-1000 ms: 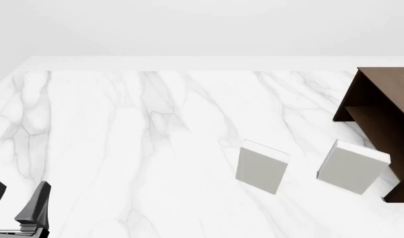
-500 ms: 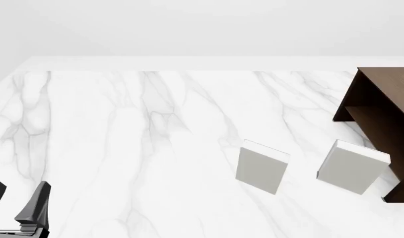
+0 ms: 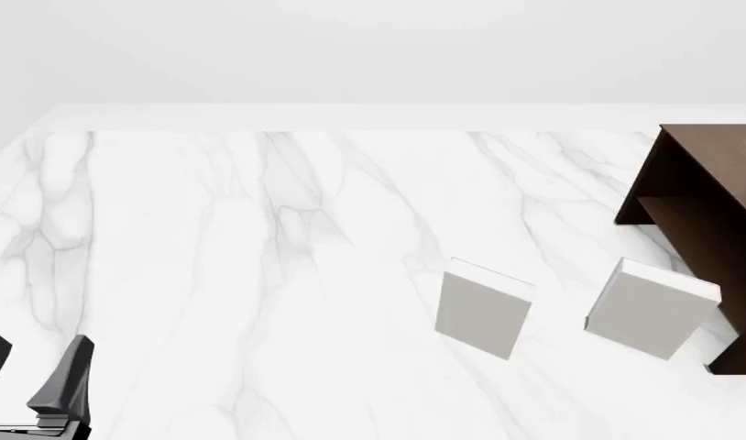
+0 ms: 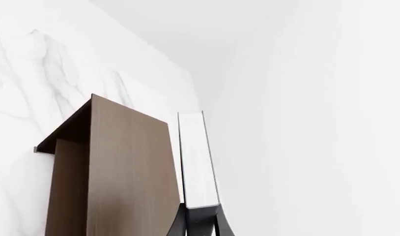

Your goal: Pick up the book on the left and place it on top of the shelf.

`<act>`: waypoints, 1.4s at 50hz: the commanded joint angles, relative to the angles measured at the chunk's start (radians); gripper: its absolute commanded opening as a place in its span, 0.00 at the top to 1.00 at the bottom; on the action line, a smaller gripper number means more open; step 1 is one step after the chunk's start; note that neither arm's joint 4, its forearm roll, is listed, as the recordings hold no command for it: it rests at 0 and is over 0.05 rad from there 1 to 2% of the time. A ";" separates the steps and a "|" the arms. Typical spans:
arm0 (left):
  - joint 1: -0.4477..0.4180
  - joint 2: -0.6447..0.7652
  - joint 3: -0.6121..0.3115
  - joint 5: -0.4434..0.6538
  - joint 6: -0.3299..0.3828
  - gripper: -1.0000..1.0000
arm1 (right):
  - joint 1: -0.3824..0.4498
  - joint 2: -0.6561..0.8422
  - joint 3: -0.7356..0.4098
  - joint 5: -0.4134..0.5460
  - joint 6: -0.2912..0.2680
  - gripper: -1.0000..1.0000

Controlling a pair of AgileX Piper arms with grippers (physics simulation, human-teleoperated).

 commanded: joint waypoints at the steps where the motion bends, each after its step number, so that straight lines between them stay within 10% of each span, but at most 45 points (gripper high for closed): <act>1: 0.000 0.000 0.000 0.000 0.000 0.00 | -0.009 0.027 -0.016 -0.025 0.013 1.00; 70: 0.000 0.000 0.000 0.000 0.000 0.00 | -0.027 0.217 -0.014 -0.140 0.004 1.00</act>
